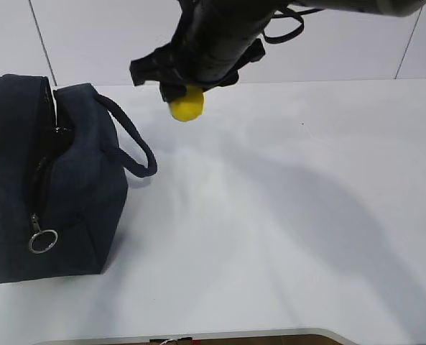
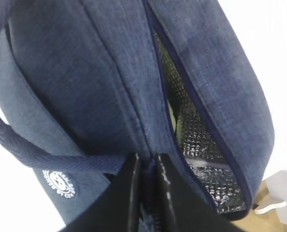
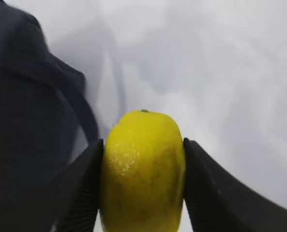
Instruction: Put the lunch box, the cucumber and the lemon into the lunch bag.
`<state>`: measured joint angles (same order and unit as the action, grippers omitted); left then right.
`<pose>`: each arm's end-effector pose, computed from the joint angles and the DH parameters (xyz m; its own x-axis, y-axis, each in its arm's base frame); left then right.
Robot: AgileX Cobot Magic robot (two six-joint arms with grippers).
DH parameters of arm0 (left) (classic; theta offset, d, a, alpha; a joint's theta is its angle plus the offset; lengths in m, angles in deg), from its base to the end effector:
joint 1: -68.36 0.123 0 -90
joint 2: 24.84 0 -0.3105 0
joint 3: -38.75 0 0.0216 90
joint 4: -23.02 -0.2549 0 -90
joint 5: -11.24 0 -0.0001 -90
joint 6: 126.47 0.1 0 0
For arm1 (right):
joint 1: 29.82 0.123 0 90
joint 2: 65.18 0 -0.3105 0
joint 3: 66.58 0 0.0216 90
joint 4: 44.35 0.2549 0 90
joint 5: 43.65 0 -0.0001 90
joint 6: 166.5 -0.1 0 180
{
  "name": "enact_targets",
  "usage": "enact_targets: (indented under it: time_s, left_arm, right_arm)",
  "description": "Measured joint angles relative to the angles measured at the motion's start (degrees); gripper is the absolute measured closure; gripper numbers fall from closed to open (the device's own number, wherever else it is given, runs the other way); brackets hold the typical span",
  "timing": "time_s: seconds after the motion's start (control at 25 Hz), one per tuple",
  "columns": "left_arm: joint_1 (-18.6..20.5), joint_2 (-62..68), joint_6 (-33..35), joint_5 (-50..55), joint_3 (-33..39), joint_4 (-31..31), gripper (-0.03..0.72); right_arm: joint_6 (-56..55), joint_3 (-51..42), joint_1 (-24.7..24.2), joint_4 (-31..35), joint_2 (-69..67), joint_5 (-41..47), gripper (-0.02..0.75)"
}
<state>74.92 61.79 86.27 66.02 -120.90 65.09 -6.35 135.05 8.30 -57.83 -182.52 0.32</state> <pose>0.2737 -0.0237 0.3043 -0.8712 -0.0232 -0.4903 0.2283 0.8651 -0.4466 0.3744 0.2732 0.3205 -0.6754 -0.3108 -0.6688 -0.4138 0.9103 -0.0052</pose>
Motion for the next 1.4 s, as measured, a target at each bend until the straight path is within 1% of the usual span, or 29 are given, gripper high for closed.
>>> enact_targets:
  time_s: [0.24, 0.44, 0.56, 0.76, 0.96, 1.28, 1.4]
  left_arm:
    - [0.0, 0.0, 0.0, 0.26, 0.0, 1.45, 0.676]
    - [0.0, 0.0, 0.0, 0.38, 0.0, 1.98, 0.676]
    - [0.0, 0.0, 0.0, 0.38, 0.0, 2.27, 0.676]
    - [0.0, 0.0, 0.22, 0.86, 0.0, 4.19, 0.676]
    - [0.0, 0.0, 1.25, 1.77, 0.0, 6.22, 0.676]
    - [0.0, 0.0, 1.83, 1.92, 0.0, 6.77, 0.676]
    - [0.0, 0.0, 1.9, 1.96, 0.0, 6.77, 0.676]
  right_arm:
    - [0.38, 0.0, 0.0, 6.93, 0.39, -6.38, 0.344]
    - [5.42, 0.0, 1.47, 13.48, 0.39, -11.05, 0.345]
    - [7.77, 0.0, 2.35, 16.31, 0.39, -13.07, 0.345]
    - [10.39, 0.0, 2.86, 19.76, 0.39, -15.53, 0.346]
    - [14.16, 0.0, 4.36, 22.87, -0.2, -17.2, 0.346]
    - [15.91, 0.0, 4.72, 26.34, -2.93, -19.31, 0.346]
    - [16.21, 0.0, 4.72, 28.84, -4.25, -19.75, 0.346]
